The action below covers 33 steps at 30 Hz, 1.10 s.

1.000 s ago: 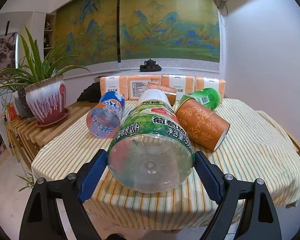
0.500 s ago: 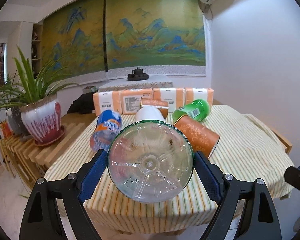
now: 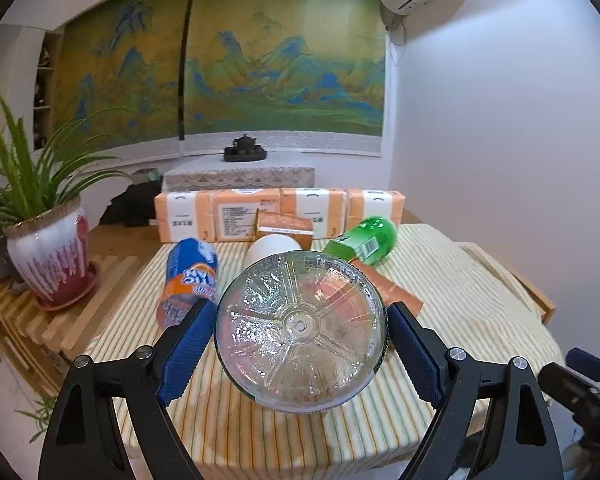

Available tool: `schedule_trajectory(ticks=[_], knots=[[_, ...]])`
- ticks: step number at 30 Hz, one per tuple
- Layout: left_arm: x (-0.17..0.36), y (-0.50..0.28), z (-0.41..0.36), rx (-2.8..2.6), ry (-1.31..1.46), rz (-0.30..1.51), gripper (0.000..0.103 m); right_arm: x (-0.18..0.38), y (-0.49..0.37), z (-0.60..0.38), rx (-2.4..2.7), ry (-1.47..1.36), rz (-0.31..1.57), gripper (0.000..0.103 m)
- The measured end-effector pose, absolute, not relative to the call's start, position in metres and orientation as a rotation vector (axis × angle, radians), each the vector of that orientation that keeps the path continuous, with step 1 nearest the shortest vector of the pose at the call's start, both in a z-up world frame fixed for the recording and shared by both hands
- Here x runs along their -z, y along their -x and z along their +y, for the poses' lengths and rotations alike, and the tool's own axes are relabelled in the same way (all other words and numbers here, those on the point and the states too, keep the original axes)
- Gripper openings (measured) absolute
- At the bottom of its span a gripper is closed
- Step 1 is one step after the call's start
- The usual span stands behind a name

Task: Flip cup upside down
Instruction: 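Rotate the green bottle with the left gripper so its white cap points down, then lower the bottle cap-first onto the table and open the left gripper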

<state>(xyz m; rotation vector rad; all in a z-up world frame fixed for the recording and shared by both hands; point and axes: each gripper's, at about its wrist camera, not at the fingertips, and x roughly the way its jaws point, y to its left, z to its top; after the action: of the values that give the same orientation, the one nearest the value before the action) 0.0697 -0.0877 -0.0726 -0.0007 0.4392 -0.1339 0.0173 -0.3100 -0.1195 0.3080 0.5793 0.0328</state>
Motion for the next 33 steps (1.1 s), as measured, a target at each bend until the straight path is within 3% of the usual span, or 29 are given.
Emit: schedule_trajectory(ticks=[7, 33], knots=[[0.069, -0.085, -0.085, 0.215, 0.001, 0.533, 0.089, 0.112, -0.022, -0.297, -0.009, -0.281, 0.565, 0.091], [0.08, -0.122, -0.086, 0.252, -0.004, 0.585, 0.09, 0.1, -0.029, -0.273, 0.047, -0.19, 0.546, 0.091]])
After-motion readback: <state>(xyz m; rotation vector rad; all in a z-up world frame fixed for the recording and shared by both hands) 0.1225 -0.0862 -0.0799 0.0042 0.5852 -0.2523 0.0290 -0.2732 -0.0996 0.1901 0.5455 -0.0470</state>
